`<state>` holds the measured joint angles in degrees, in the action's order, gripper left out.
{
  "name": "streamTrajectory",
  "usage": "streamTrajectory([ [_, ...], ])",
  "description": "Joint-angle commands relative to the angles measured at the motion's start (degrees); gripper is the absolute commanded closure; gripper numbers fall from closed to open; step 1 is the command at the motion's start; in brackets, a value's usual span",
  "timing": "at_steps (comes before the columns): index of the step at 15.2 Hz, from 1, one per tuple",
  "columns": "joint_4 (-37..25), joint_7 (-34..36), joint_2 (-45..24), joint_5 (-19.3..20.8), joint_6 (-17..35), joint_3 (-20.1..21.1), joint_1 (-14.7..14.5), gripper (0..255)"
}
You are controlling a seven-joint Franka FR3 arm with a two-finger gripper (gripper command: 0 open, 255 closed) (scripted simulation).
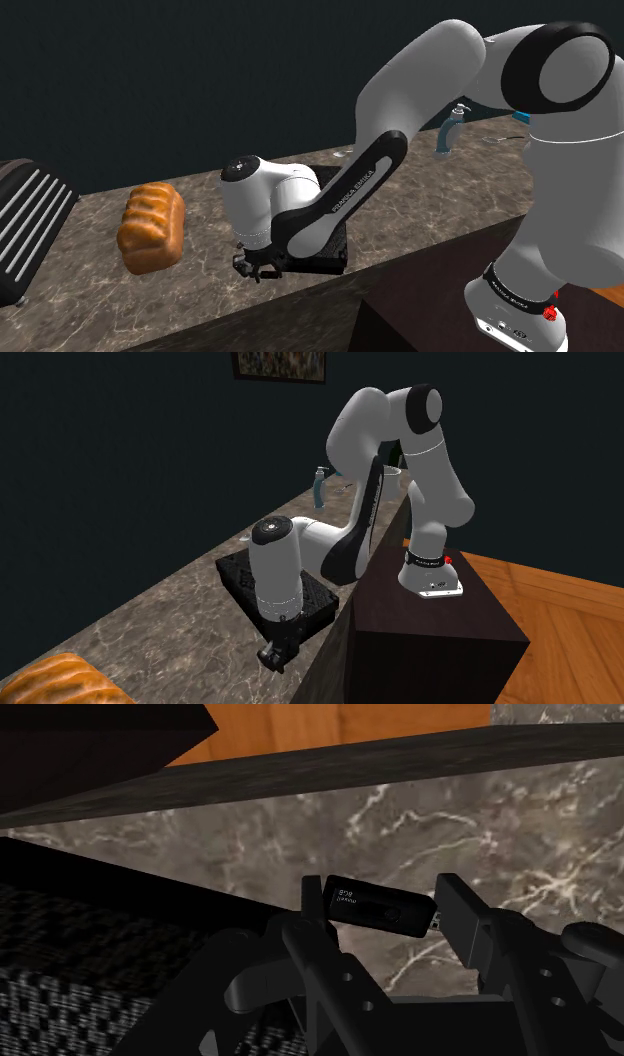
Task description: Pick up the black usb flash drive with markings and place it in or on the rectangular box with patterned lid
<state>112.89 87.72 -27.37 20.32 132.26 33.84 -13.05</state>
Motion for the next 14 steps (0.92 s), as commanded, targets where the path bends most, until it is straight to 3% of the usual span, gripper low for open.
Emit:
streamTrajectory([
  [1,0.0,-0.5,1.2,-0.9,-1.0,0.6,0.5,255],
  [14,-2.2,-3.8,7.6,-6.0,-8.5,3.6,2.7,255],
])
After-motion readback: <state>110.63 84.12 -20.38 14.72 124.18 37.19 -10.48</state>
